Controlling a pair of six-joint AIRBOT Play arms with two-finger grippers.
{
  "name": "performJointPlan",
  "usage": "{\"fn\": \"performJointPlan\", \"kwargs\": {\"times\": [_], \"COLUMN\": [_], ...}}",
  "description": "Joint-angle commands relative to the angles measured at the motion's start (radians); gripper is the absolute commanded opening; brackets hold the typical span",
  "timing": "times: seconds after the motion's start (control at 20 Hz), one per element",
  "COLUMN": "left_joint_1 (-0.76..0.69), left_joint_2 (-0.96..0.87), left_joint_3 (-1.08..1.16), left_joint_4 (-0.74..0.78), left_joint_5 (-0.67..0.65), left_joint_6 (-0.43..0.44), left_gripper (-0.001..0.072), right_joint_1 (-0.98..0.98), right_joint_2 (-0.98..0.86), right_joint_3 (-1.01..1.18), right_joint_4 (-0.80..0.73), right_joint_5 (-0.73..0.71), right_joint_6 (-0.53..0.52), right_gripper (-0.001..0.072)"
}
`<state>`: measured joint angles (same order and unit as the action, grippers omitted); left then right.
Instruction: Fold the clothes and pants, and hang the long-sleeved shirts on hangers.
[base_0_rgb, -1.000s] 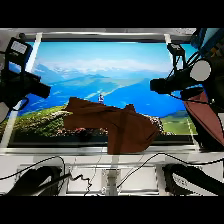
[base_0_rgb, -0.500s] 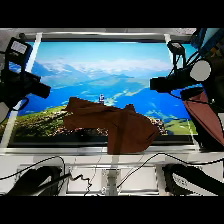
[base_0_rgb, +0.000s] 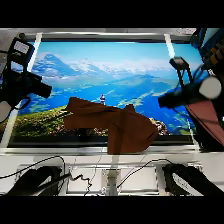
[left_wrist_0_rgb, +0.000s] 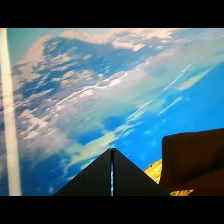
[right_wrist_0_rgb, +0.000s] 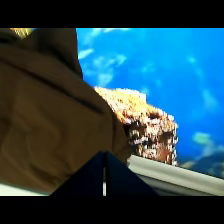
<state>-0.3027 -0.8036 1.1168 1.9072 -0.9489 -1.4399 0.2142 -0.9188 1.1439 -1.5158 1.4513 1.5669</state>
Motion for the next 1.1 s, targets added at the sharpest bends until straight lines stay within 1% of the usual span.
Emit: {"fn": "performJointPlan", "kwargs": {"times": [0.0, 0.05, 0.1, 0.2, 0.25, 0.35, 0.4, 0.45, 0.55, 0.65, 0.75, 0.8, 0.85, 1.0, 1.05], "left_joint_1": [0.001, 0.001, 0.001, 0.001, 0.001, 0.001, 0.001, 0.001, 0.001, 0.001, 0.001, 0.001, 0.001, 0.001, 0.001], "left_joint_2": [-0.01, -0.018, -0.029, -0.054, -0.068, -0.095, -0.108, -0.119, -0.134, -0.141, -0.142, -0.142, -0.142, -0.142, -0.142], "left_joint_3": [0.001, 0.001, 0.001, 0.001, 0.0, 0.0, 0.0, 0.0, 0.0, 0.0, 0.0, 0.0, 0.0, 0.0, 0.0], "left_joint_4": [-0.013, -0.036, -0.061, -0.096, -0.113, -0.131, -0.138, -0.145, -0.164, -0.17, -0.17, -0.17, -0.17, -0.169, -0.169], "left_joint_5": [-0.014, -0.014, -0.014, -0.021, -0.025, -0.028, -0.028, -0.028, -0.029, -0.029, -0.032, -0.039, -0.047, -0.058, -0.058], "left_joint_6": [-0.001, -0.001, -0.002, -0.002, -0.003, -0.024, -0.024, -0.027, -0.027, -0.027, -0.027, -0.027, -0.027, -0.027, -0.027], "left_gripper": [0.0136, 0.0368, 0.0509, 0.0503, 0.0503, 0.0503, 0.0503, 0.0502, 0.0502, 0.0503, 0.0502, 0.0502, 0.0502, 0.0503, 0.0502], "right_joint_1": [-0.005, -0.005, -0.005, -0.005, -0.005, -0.005, -0.005, -0.005, -0.005, -0.005, -0.005, -0.005, -0.005, -0.005, -0.005], "right_joint_2": [0.208, 0.241, 0.258, 0.249, 0.245, 0.225, 0.208, 0.184, 0.124, 0.045, -0.031, -0.064, -0.093, -0.155, -0.172], "right_joint_3": [-0.257, -0.315, -0.367, -0.452, -0.494, -0.572, -0.608, -0.637, -0.673, -0.686, -0.692, -0.694, -0.696, -0.696, -0.696], "right_joint_4": [0.043, 0.046, 0.046, 0.061, 0.087, 0.161, 0.18, 0.184, 0.195, 0.26, 0.314, 0.333, 0.356, 0.43, 0.444], "right_joint_5": [-0.01, -0.022, -0.029, -0.01, -0.013, -0.055, -0.079, -0.095, -0.115, -0.158, -0.215, -0.237, -0.255, -0.32, -0.337], "right_joint_6": [0.05, 0.084, 0.135, 0.155, 0.174, 0.197, 0.225, 0.243, 0.251, 0.245, 0.226, 0.213, 0.193, 0.14, 0.14], "right_gripper": [0.0016, 0.0054, 0.0204, 0.024, 0.0303, 0.0351, 0.0439, 0.0463, 0.046, 0.0444, 0.0441, 0.0413, 0.04, 0.04, 0.0401]}}
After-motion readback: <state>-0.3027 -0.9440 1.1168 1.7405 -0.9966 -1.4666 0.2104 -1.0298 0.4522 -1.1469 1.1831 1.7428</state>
